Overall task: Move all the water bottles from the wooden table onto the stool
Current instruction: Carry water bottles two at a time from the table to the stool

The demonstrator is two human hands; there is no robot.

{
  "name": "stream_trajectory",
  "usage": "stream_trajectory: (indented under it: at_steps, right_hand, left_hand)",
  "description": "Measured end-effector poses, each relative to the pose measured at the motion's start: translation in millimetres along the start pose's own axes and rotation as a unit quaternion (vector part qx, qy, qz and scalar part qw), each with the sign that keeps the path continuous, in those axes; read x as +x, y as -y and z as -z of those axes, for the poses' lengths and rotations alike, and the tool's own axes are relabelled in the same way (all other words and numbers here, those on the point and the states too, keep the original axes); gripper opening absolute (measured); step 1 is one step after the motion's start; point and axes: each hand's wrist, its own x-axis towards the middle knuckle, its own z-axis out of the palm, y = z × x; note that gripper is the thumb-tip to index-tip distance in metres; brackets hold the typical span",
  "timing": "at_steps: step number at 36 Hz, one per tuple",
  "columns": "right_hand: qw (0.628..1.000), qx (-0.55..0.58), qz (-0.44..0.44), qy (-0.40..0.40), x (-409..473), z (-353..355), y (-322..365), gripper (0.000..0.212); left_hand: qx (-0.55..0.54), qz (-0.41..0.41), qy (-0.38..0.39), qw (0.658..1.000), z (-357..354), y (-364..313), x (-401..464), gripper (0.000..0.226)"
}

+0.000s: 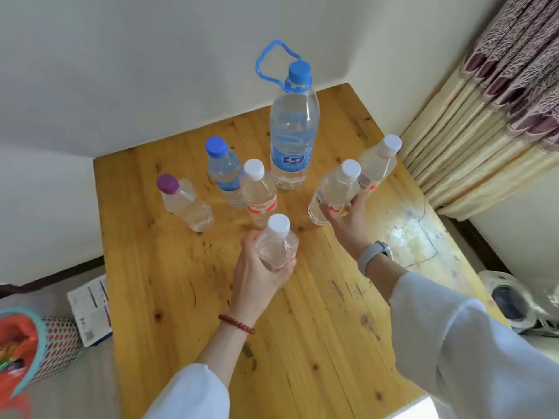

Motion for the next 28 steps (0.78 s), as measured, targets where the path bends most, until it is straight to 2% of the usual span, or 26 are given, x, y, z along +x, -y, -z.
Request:
stream_trajectory:
  at_steps: [8,12,16,20,23,28]
  right_hand:
    - [0.999,-0.046,-0.015,0.024,-55.6,31.6,-14.3,0.060]
    - [0.997,-0.070,0.001,0.017,-92.4,51.6,-22.9,0.048]
    - [0.997,-0.069,0.000,-0.031,-142.4,103.4,-35.9,0.041]
    - [0.991,-0.081,-0.025,-0.105,-191.0,159.5,-54.1,0.045]
    - [0.985,-0.078,-0.057,-0.142,-239.1,203.7,-70.5,0.048]
    - [0.963,-0.068,-0.109,-0.236,-339.0,277.3,-100.6,0.040]
  left_hand:
    - [-0.044,-0.024,0.013,0.999,5.5,-15.6,-7.3,0.077]
    - [-0.068,-0.029,0.022,0.997,-3.1,-27.2,-11.1,0.075]
    - [-0.087,-0.065,0.090,0.990,-31.2,-57.9,-33.3,0.071]
    - [-0.090,-0.105,0.179,0.974,-70.6,-90.6,-63.7,0.076]
    - [-0.077,-0.145,0.259,0.952,-104.0,-121.0,-99.4,0.076]
    - [-0.075,-0.199,0.367,0.906,-167.0,-175.3,-184.8,0.069]
